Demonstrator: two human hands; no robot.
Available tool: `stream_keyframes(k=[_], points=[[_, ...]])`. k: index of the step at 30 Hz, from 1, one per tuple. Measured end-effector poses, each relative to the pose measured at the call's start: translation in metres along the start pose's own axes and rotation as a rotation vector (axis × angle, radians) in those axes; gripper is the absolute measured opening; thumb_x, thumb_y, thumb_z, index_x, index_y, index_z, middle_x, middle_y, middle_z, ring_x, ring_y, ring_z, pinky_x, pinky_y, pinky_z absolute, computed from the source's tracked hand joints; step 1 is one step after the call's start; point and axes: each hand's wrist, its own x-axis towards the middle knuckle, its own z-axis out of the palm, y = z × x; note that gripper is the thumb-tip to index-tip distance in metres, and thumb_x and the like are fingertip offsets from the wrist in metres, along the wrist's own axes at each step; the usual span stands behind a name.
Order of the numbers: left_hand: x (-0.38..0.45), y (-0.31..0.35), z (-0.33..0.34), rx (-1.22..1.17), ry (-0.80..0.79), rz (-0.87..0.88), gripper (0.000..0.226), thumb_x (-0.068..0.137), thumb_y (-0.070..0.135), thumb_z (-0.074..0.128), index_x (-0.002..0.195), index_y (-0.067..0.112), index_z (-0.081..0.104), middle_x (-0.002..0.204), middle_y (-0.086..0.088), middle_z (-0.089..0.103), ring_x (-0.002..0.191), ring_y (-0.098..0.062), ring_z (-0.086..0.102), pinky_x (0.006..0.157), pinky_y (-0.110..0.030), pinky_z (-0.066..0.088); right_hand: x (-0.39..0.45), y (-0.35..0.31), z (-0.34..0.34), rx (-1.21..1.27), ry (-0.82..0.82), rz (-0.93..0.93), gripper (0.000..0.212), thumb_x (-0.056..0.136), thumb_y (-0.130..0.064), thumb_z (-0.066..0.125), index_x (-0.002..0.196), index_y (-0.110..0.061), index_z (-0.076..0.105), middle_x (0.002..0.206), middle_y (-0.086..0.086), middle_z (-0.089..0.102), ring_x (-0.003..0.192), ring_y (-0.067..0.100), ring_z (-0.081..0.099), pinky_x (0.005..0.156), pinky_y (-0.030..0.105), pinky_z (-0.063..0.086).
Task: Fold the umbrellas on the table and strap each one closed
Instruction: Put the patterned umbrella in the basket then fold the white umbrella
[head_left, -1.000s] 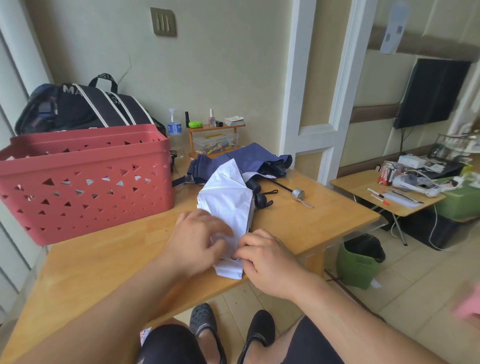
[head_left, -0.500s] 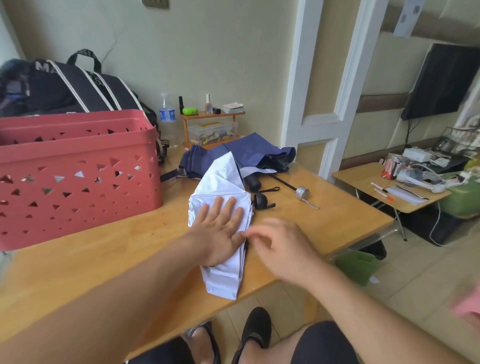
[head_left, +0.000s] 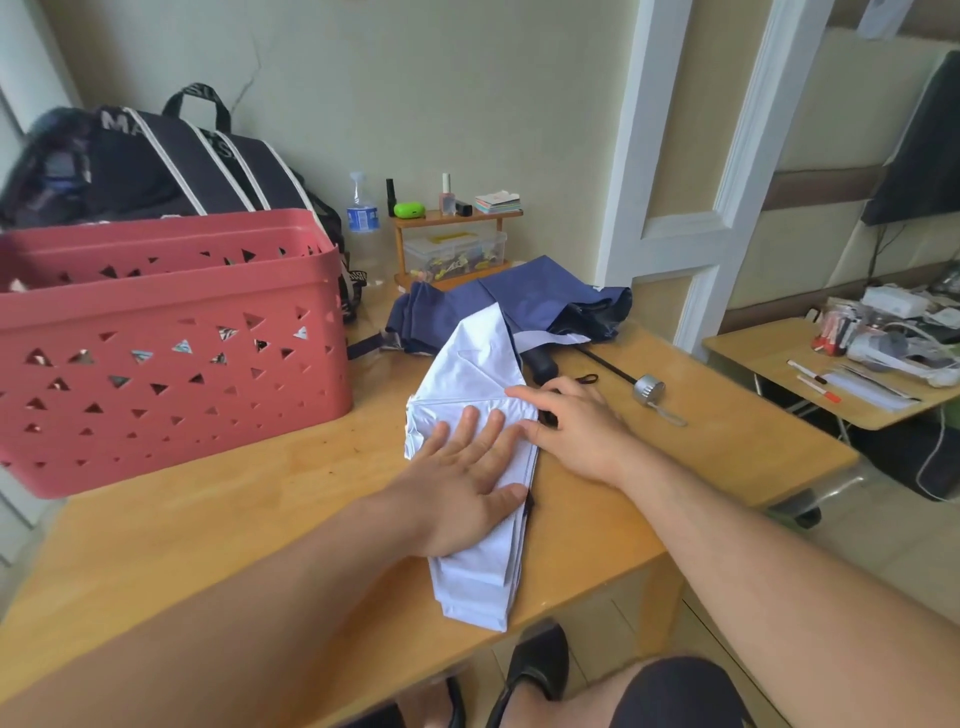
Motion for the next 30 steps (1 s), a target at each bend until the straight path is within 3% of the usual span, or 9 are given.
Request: stream_keyframes(k=[3, 14, 18, 21, 22, 24, 27, 29, 30], points=[[-0.007, -0.005, -0.005, -0.114, -0.023, 0.035, 0.067, 0.11, 0.055, 0.018, 0.163, 0.03, -0.015, 0.169, 0.009, -0.025, 0.151, -0.011, -0.033, 0.125, -0.035, -0.021, -0.002, -0.002, 0.0, -0.049, -0.015, 0.002, 0.047, 0.102, -0.059, 0.048, 0.148, -0.065, 0.034, 0.147, -0.013, 0.037, 0.141, 0.021, 0.028, 0.115, 0.048, 0.03], [-0.069, 0.005, 0.004, 0.12, -0.182, 0.116, 0.07, 0.104, 0.071, 0.011, 0.157, 0.044, -0.025, 0.161, 0.011, -0.043, 0.145, -0.014, -0.045, 0.126, -0.039, -0.02, -0.004, -0.002, 0.003, -0.066, 0.005, 0.016, 0.047, 0.102, -0.064, 0.043, 0.148, -0.064, 0.035, 0.149, -0.014, 0.037, 0.141, 0.02, 0.027, 0.116, 0.049, 0.028], [-0.069, 0.003, 0.004, 0.096, -0.173, 0.117, 0.071, 0.101, 0.074, 0.013, 0.157, 0.049, -0.021, 0.162, 0.013, -0.04, 0.146, -0.013, -0.043, 0.127, -0.04, -0.016, -0.002, -0.011, -0.006, -0.052, 0.019, 0.034, 0.045, 0.101, -0.053, 0.054, 0.146, -0.051, 0.051, 0.154, -0.011, 0.037, 0.142, 0.025, 0.028, 0.117, 0.049, 0.031], [-0.068, 0.001, 0.008, 0.09, -0.146, 0.12, 0.07, 0.101, 0.075, 0.014, 0.158, 0.049, -0.019, 0.163, 0.014, -0.039, 0.147, -0.012, -0.043, 0.127, -0.04, -0.016, -0.008, -0.033, -0.006, -0.112, 0.361, -0.235, 0.034, 0.094, -0.021, 0.063, 0.127, -0.022, 0.072, 0.14, -0.003, 0.057, 0.129, 0.029, 0.046, 0.106, 0.05, 0.045], [-0.068, 0.001, 0.01, 0.082, -0.124, 0.127, 0.07, 0.102, 0.074, 0.014, 0.158, 0.049, -0.019, 0.163, 0.014, -0.039, 0.147, -0.011, -0.043, 0.127, -0.039, -0.017, -0.011, -0.038, -0.004, -0.096, 0.382, -0.326, 0.034, 0.093, -0.016, 0.062, 0.125, -0.017, 0.073, 0.135, -0.001, 0.063, 0.125, 0.029, 0.052, 0.104, 0.049, 0.047], [-0.069, -0.001, 0.017, 0.05, -0.049, 0.159, 0.071, 0.102, 0.073, 0.018, 0.161, 0.047, -0.013, 0.164, 0.014, -0.036, 0.149, -0.01, -0.04, 0.126, -0.035, -0.018, -0.023, -0.043, 0.003, -0.085, 0.165, -0.372, 0.04, 0.1, -0.023, 0.058, 0.139, -0.017, 0.065, 0.147, -0.003, 0.058, 0.137, 0.022, 0.048, 0.116, 0.046, 0.038], [-0.074, -0.009, 0.021, -0.144, 0.124, 0.203, 0.069, 0.099, 0.072, 0.04, 0.161, 0.047, 0.024, 0.171, 0.02, -0.004, 0.156, 0.002, -0.013, 0.127, -0.023, -0.003, -0.039, -0.032, 0.01, -0.196, -0.165, -0.274, 0.06, 0.109, -0.047, 0.037, 0.165, -0.031, 0.02, 0.171, -0.021, 0.005, 0.158, 0.003, -0.004, 0.128, 0.044, -0.002], [-0.073, -0.02, 0.013, -0.363, 0.179, 0.165, 0.051, 0.096, 0.069, 0.053, 0.141, 0.046, 0.058, 0.16, 0.024, 0.04, 0.148, 0.011, 0.029, 0.122, -0.021, 0.026, -0.045, -0.028, 0.01, -0.242, -0.245, -0.264, 0.068, 0.107, -0.059, 0.032, 0.166, -0.036, 0.006, 0.169, -0.025, -0.013, 0.154, 0.0, -0.021, 0.127, 0.045, -0.011], [-0.069, -0.026, 0.005, -0.454, 0.205, 0.12, 0.041, 0.096, 0.067, 0.056, 0.124, 0.042, 0.071, 0.14, 0.023, 0.063, 0.131, 0.009, 0.053, 0.113, -0.026, 0.042, -0.047, -0.029, 0.011, -0.262, -0.27, -0.264, 0.071, 0.106, -0.062, 0.03, 0.166, -0.037, 0.004, 0.168, -0.025, -0.017, 0.153, 0.0, -0.025, 0.127, 0.045, -0.012]])
